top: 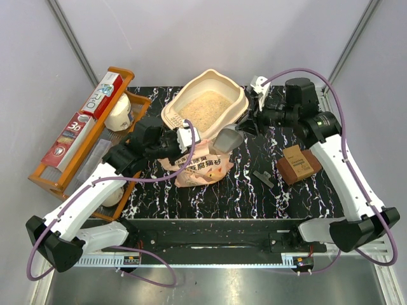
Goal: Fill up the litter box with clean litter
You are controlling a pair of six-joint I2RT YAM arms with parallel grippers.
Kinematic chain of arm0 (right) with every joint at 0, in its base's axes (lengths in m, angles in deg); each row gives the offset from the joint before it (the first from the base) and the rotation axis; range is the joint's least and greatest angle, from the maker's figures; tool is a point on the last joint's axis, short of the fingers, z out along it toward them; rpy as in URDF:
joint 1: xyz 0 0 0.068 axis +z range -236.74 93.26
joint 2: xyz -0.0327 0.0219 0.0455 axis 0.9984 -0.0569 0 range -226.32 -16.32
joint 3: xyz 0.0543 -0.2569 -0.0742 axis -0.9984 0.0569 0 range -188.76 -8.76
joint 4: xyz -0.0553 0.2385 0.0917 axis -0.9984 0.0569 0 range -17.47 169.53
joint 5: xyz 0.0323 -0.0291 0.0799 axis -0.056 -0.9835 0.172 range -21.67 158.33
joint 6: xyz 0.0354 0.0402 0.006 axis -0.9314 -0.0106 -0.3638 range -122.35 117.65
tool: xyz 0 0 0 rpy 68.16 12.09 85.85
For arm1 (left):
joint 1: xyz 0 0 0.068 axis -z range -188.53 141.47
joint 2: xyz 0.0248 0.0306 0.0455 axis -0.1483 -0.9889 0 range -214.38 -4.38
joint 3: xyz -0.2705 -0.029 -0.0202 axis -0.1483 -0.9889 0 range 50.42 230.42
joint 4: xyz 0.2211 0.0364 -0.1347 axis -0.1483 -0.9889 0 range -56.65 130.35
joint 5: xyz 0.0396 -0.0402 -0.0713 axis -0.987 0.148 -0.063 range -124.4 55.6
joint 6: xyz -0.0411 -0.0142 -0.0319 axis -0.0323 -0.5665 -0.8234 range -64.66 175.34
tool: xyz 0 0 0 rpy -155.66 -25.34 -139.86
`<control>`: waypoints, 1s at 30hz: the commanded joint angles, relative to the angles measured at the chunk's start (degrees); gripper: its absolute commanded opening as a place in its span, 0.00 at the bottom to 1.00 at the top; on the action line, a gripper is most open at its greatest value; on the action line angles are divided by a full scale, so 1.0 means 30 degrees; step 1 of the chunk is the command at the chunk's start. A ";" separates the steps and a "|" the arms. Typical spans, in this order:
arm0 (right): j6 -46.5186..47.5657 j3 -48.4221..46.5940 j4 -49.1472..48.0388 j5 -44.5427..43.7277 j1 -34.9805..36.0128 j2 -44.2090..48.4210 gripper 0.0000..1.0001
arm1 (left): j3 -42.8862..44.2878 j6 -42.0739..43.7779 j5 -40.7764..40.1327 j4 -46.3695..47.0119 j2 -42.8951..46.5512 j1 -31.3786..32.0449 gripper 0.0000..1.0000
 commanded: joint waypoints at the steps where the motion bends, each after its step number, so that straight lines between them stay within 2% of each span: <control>1: 0.2223 0.0416 0.0500 0.1189 0.0019 0.1157 0.00 | 0.0652 -0.0742 0.0310 0.0629 0.0098 -0.0219 0.00; 6: 0.2640 0.0799 0.0823 0.1190 0.0048 0.0312 0.00 | 0.0974 -0.0860 0.0604 0.0688 -0.0019 -0.0249 0.00; 9: 0.1121 0.0858 -0.0346 0.0111 0.0486 -0.1063 0.00 | 0.1208 -0.0859 0.0633 0.0804 -0.0107 -0.0249 0.00; 12: -0.2418 0.0273 -0.2044 -0.3429 0.1482 -0.2500 0.00 | 0.1413 -0.1093 0.0633 0.1009 -0.0166 -0.0249 0.00; 13: -0.4866 -0.0018 -0.2455 -0.5527 0.1745 -0.2967 0.00 | 0.1588 -0.1326 0.0633 0.1039 -0.0195 -0.0248 0.00; 17: -0.8928 -0.0489 -0.3047 -0.8884 0.2244 -0.3264 0.00 | 0.1970 -0.2001 0.0867 0.1331 -0.0429 -0.0248 0.00; 22: -0.9752 -0.1572 -0.0824 -1.2976 0.3708 -0.3587 0.00 | 0.2467 -0.3638 0.0400 0.2268 -0.0781 -0.0219 0.00; 25: -1.0017 -0.1138 -0.0467 -1.4912 0.4237 -0.3500 0.00 | 0.2818 -0.4022 0.0369 0.2592 -0.1044 -0.0190 0.00; 30: -0.9521 0.0763 -0.0816 -1.5685 0.4793 -0.3354 0.00 | 0.3112 -0.4287 0.0632 0.2943 -0.1366 -0.0073 0.00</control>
